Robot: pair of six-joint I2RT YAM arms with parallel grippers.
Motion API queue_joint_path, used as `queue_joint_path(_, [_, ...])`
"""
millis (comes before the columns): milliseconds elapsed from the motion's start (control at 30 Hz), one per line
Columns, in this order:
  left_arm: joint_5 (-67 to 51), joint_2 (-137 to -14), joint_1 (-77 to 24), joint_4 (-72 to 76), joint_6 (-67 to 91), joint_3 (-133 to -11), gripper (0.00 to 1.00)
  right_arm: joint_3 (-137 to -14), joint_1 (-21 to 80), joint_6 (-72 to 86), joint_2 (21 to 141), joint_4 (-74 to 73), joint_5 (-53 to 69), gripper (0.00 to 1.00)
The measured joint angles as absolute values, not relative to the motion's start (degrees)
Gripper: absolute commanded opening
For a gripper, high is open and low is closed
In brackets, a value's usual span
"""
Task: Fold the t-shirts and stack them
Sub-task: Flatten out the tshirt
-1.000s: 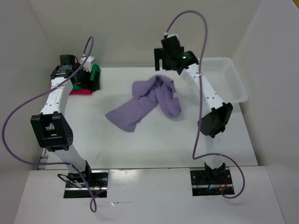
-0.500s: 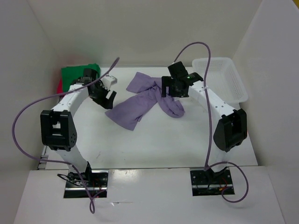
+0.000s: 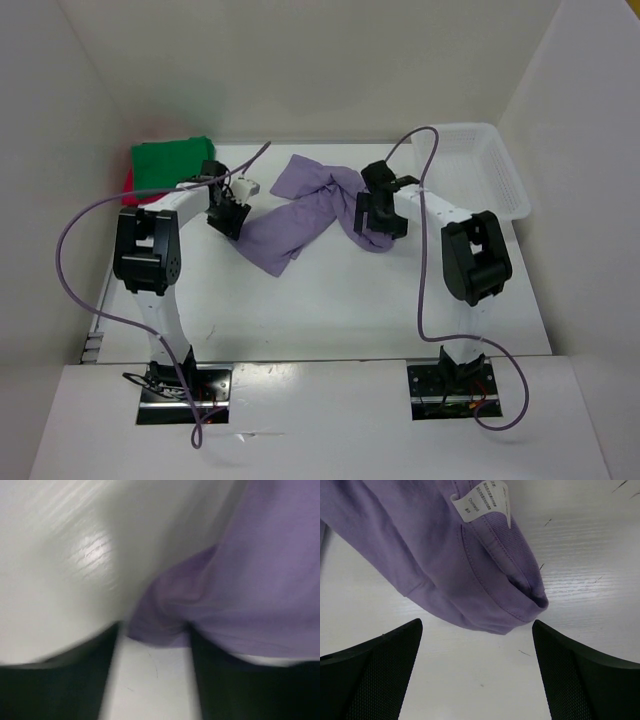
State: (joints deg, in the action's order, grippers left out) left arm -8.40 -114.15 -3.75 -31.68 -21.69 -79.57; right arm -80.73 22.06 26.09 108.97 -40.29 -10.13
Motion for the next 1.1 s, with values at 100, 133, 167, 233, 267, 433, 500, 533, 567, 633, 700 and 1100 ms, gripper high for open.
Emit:
queue_joint_path(100, [-11.05, -114.67, -4.08, -32.12, -22.20, -80.29, 0.00, -79.31, 21.47, 26.68, 109.38, -38.59, -9.34, 0.74])
queue_joint_path(133, [-12.10, -114.67, -4.21, -32.53, -22.83, -80.29, 0.00, -78.96, 20.99, 27.18, 110.02, -38.37, -8.99, 0.48])
queue_joint_path(167, [-12.43, -114.65, -4.34, -32.64, -23.53, -80.29, 0.00, -78.65, 20.38, 27.22, 110.80, -38.06, -8.78, 0.30])
queue_joint_path(233, [-12.99, -114.48, -4.36, -32.75, -24.23, -80.20, 0.00, -77.97, 18.61, 28.49, 113.30, -37.39, -8.16, 0.00])
queue_joint_path(267, [-13.17, -114.26, -4.36, -32.75, -24.47, -80.07, 0.00, -78.13, 17.58, 29.34, 113.47, -37.41, -8.05, 0.00])
queue_joint_path(433, [-11.51, -110.85, -2.48, -36.03, -26.26, -78.30, 0.00, -71.57, 14.61, 33.69, 108.53, -35.09, -7.33, 0.00])
queue_joint_path(500, [-10.98, -107.81, 0.95, -37.28, -27.09, -78.70, 0.00, -67.24, 13.78, 35.16, 104.05, -37.23, -8.29, 0.00])
queue_joint_path(533, [-10.81, -106.02, 3.18, -38.15, -27.49, -79.44, 0.00, -65.76, 13.28, 35.62, 101.38, -38.94, -8.60, 0.00])
queue_joint_path(567, [-10.44, -103.98, 6.07, -38.92, -28.32, -80.77, 0.00, -64.66, 12.60, 36.16, 97.97, -40.82, -9.02, 0.00])
queue_joint_path(633, [-9.39, -100.36, 10.61, -39.70, -29.04, -84.05, 0.00, -64.18, 11.40, 37.01, 90.00, -43.42, -9.17, 0.00])
queue_joint_path(700, [-8.10, -97.14, 13.47, -40.45, -30.09, -87.77, 0.00, -66.00, 10.55, 37.50, 81.69, -44.93, -8.64, 0.00])
queue_joint_path(1100, [-7.29, -92.53, 11.90, -44.21, -31.38, -111.13, 0.00, -87.99, 10.33, 33.45, 78.32, -52.62, -4.97, 0.00])
